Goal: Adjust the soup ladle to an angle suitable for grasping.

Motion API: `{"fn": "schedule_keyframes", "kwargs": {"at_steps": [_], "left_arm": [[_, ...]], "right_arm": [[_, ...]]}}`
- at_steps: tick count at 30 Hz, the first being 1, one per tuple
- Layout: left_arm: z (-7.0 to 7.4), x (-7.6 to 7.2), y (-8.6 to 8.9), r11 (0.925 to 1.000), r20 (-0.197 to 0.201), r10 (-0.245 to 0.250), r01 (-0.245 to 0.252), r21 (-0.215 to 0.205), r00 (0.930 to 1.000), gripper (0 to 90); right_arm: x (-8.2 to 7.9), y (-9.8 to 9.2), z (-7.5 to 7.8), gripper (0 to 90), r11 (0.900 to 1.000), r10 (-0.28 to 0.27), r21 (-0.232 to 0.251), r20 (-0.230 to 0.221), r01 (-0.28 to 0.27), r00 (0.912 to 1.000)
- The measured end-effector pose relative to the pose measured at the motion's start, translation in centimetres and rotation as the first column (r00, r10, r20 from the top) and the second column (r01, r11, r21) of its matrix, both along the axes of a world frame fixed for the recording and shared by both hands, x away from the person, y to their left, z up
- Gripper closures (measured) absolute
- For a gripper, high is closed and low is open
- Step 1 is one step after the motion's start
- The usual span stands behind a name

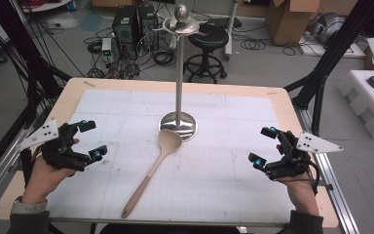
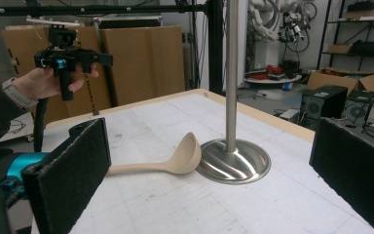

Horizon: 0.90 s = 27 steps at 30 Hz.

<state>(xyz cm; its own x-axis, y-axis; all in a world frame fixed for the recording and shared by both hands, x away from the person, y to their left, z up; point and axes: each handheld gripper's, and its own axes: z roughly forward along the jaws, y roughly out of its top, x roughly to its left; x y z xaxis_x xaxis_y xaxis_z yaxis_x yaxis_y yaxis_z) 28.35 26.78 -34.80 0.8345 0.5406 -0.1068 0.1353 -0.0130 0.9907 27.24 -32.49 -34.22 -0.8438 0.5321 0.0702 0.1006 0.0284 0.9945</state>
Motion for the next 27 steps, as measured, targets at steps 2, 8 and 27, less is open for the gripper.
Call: {"fn": "schedule_keyframes", "kwargs": {"at_steps": [2,8,27], "left_arm": [[0.0,0.0,-0.1,1.0,-0.003,-0.001,0.001,-0.004,1.0,1.8],[0.0,0.1,-0.4,0.9999,-0.013,-0.002,0.002,-0.011,0.9999,1.8],[-1.2,-0.2,-4.1,0.9958,0.035,-0.017,0.014,0.091,0.9992,79.5]], "right_arm": [[0.0,0.0,-0.1,0.3,1.0,0.006,0.0,-0.011,-0.006,0.9999],[0.2,0.4,-0.3,0.3,0.999,0.026,-0.02,-0.025,-0.026,0.9994],[0.5,0.9,-0.6,0.4,0.997,0.012,-0.079,-0.033,-0.015,0.9994]]}}
